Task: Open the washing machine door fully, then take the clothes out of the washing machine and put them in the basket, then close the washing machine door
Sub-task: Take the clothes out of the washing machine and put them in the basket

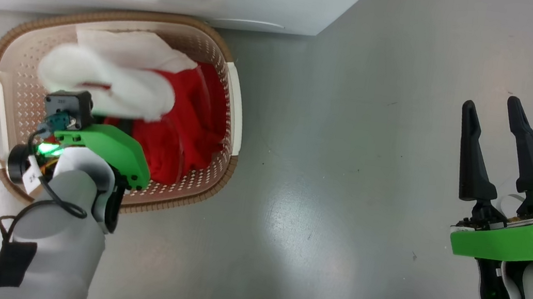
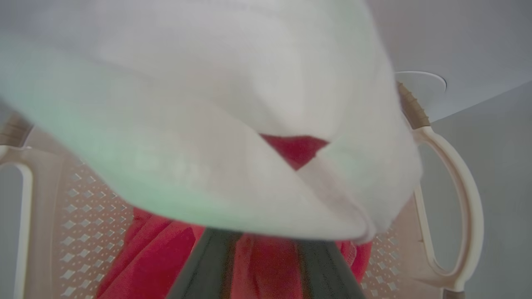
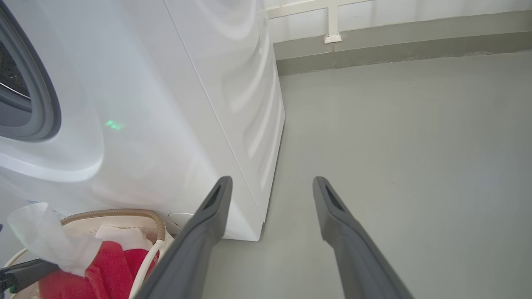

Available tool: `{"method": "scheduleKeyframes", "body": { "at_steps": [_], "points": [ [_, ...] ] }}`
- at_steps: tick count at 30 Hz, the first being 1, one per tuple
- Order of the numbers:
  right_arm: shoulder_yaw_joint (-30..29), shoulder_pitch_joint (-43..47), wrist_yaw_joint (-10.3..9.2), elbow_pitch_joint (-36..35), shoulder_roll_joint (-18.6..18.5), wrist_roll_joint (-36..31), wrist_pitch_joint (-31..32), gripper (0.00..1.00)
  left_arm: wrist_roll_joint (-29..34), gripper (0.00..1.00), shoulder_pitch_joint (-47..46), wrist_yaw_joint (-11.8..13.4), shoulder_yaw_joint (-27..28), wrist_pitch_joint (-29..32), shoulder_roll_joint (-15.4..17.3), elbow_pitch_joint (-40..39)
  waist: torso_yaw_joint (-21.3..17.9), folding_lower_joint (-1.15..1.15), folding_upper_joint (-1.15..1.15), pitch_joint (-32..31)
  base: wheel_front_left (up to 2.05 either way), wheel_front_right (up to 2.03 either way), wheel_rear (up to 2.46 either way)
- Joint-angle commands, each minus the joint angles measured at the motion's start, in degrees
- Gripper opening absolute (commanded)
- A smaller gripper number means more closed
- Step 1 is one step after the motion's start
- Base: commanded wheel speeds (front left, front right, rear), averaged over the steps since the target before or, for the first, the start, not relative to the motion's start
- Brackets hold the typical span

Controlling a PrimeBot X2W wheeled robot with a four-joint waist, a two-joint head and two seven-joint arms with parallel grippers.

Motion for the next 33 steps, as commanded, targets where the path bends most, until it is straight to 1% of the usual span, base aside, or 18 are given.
{"method": "scheduleKeyframes", "body": {
  "at_steps": [1,2,8,18,22,33],
  "points": [
    [1.0,0.8,0.01,-1.0,0.1,0.0,-0.4,1.00,-0.3,0.98,1.3,0.1,1.3,-0.1,1.8,-1.0,0.0,0.00,0.00,-0.2,0.00,0.00,0.00],
    [1.0,0.8,0.01,-0.9,0.2,0.0,-0.4,1.00,-0.2,1.00,1.5,0.1,1.4,-0.1,1.8,-1.2,0.0,0.00,0.00,-0.4,0.00,0.00,0.00],
    [1.1,1.1,0.01,-0.5,0.3,-0.1,-0.4,1.00,-0.2,1.00,3.3,0.1,2.2,-0.1,1.8,-2.1,0.1,0.00,0.00,-2.2,0.00,0.00,0.00],
    [1.4,2.5,0.01,0.6,0.3,-0.3,-0.4,1.00,0.5,1.00,8.6,-0.6,4.7,-0.1,1.8,-7.7,0.5,0.00,0.00,-7.1,0.00,0.00,0.00],
    [1.4,3.2,0.01,1.1,0.4,-0.5,-0.4,1.00,1.1,1.00,11.0,-1.9,5.9,-0.1,1.8,-11.3,0.7,0.00,0.00,-9.6,0.00,0.00,0.00],
    [1.7,5.7,0.01,2.7,0.8,-0.8,-0.4,1.00,4.3,1.00,18.9,-3.3,9.3,-0.1,1.8,-20.6,0.9,0.00,0.00,-17.0,0.00,0.00,0.00]
  ]
}}
